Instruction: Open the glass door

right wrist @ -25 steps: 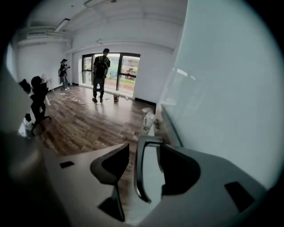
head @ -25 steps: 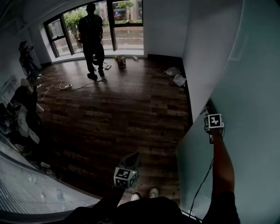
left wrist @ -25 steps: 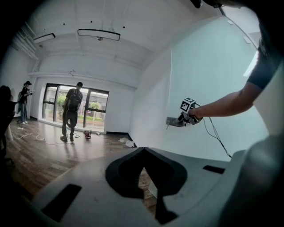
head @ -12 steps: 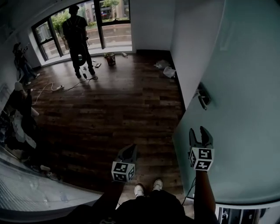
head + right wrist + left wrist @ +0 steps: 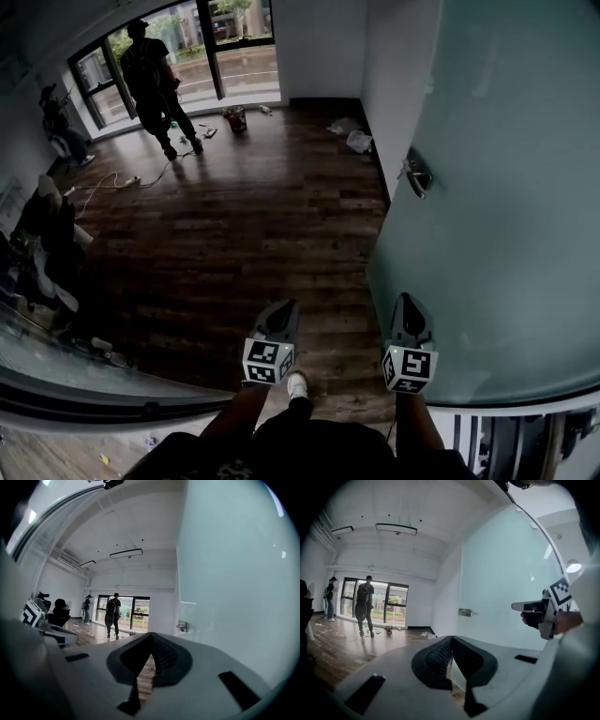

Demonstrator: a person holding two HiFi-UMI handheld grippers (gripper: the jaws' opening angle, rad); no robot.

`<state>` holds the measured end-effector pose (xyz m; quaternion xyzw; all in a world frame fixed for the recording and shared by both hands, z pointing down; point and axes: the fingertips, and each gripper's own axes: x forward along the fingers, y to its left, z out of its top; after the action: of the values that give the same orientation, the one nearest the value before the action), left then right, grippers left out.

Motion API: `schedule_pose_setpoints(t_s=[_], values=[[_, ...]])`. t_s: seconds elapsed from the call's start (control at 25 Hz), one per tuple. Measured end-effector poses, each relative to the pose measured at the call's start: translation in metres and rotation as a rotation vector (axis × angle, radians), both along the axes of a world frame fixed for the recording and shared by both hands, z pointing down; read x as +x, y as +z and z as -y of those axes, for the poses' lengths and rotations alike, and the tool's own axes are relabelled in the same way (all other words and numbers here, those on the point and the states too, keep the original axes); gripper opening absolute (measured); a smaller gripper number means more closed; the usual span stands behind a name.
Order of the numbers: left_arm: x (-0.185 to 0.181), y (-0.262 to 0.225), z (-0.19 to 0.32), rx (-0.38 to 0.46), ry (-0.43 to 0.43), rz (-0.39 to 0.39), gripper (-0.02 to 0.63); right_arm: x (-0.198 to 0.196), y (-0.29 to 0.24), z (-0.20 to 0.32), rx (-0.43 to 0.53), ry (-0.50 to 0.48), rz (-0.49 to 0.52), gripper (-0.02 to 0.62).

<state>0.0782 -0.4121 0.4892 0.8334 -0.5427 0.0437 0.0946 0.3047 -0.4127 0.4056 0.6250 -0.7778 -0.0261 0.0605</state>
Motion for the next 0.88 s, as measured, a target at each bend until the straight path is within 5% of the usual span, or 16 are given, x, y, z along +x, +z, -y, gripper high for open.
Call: schedule_pose_setpoints(t_s=[0.56,0.88], values=[[0.114,0.035,-0.271,0.035,-0.057,-0.014,0.006,0.061,0.086,-0.257,0.006,-0.125,0.002,0.015],[0.103,0.029,-0.338,0.047,-0.065,0.003,0.006,0.041,0.088,-0.323,0.01,-0.146,-0.011,0.015]])
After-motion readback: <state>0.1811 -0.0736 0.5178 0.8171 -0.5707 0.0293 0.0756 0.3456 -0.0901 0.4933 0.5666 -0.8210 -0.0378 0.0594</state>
